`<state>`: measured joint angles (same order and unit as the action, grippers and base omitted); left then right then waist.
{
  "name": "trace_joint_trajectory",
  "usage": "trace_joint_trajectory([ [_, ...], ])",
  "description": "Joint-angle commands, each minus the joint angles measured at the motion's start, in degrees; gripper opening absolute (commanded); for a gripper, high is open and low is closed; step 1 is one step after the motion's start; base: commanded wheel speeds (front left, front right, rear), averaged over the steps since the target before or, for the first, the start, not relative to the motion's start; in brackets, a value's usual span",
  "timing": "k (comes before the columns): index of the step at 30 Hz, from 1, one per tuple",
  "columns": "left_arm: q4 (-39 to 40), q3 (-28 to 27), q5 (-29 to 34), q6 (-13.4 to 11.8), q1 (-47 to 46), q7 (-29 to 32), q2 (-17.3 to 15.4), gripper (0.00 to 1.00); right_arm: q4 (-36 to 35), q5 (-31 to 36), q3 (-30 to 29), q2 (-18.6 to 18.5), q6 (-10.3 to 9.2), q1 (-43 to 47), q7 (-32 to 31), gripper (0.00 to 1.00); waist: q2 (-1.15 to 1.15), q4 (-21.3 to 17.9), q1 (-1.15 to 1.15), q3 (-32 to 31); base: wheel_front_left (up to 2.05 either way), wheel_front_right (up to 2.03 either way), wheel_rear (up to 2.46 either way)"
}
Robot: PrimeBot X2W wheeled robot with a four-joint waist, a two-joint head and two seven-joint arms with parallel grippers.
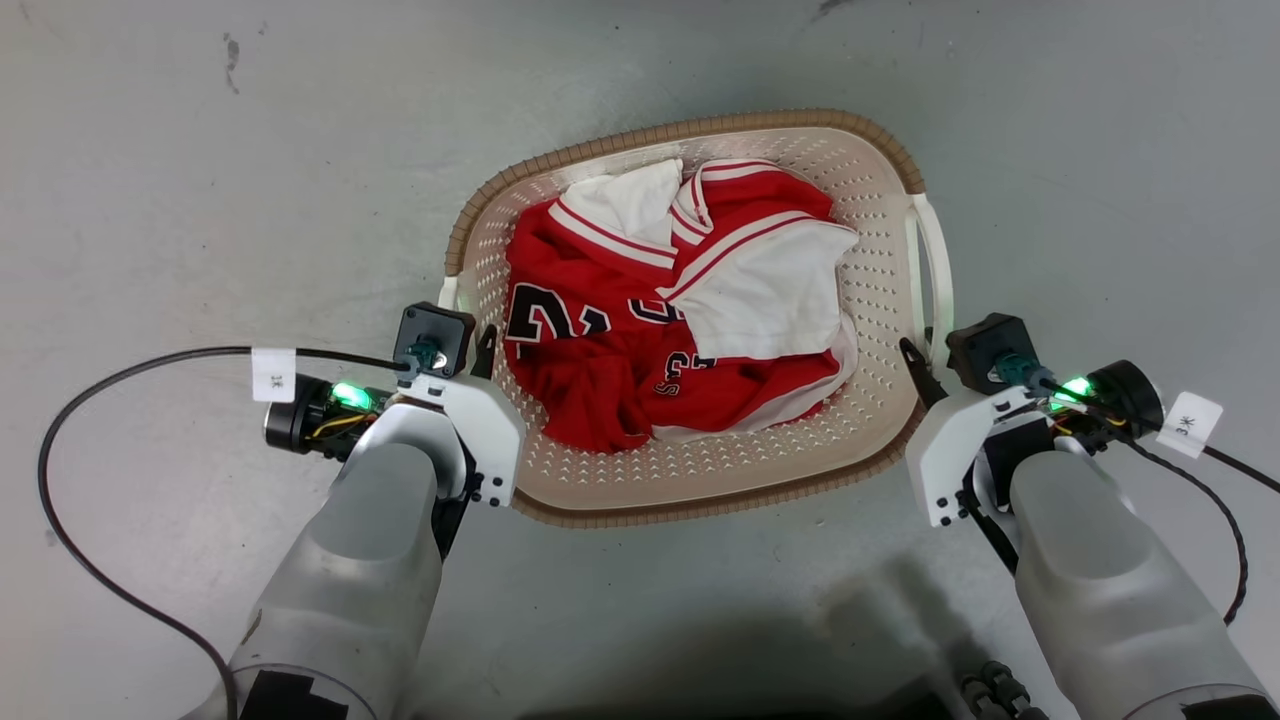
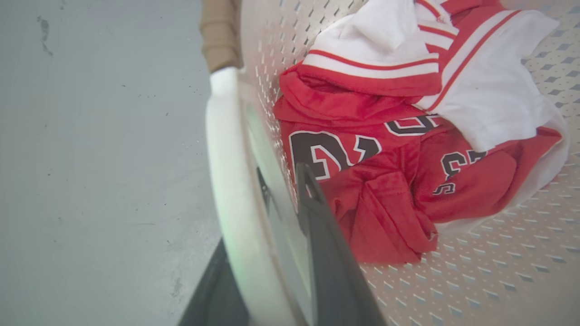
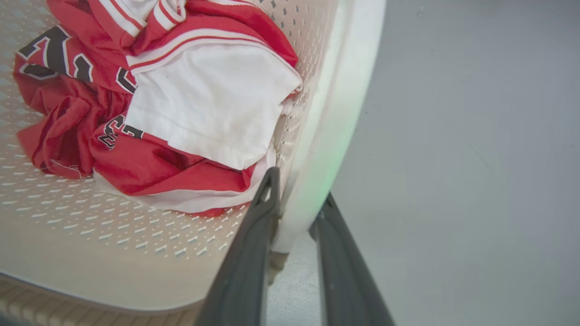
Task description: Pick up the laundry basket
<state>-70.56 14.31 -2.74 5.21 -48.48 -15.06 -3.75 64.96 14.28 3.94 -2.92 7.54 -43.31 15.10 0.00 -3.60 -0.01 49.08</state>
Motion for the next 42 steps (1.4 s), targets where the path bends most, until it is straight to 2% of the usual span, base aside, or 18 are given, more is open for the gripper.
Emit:
trace_joint_trajectory([
  [1,0.05,0.45,0.57,0.07,-0.78,-0.18,-0.58,0.0,0.06,0.39,0.39,0.06,-0.1,-1.55,0.1,0.0,0.0,0.05,0.01,-0.07,0.0,0.0,0.0],
  [9,-0.35,1.18,-0.31,0.24,0.36,-0.27,-0.06,0.0,2.45,-0.7,0.81,-0.19,-0.11,-1.18,0.08,0.0,0.0,0.47,0.01,-3.06,0.0,0.0,0.0],
  [19,-1.88,1.74,-1.61,0.59,3.48,-0.32,0.0,0.0,7.16,-2.29,2.18,-0.2,-0.11,1.11,-0.12,0.0,0.0,0.84,0.01,-12.23,0.0,0.0,0.0],
  [30,-2.98,3.03,-3.28,1.65,7.25,2.65,0.41,0.0,8.62,-8.71,9.76,-0.15,-0.11,4.33,-3.65,0.0,0.0,1.89,0.01,-23.15,0.0,0.0,0.0],
  [42,-3.07,4.56,-5.55,2.35,11.31,9.31,0.43,0.0,8.74,-17.69,19.85,-0.09,-0.09,8.33,-9.89,0.0,0.0,2.04,0.01,-32.98,0.0,0.0,0.0],
])
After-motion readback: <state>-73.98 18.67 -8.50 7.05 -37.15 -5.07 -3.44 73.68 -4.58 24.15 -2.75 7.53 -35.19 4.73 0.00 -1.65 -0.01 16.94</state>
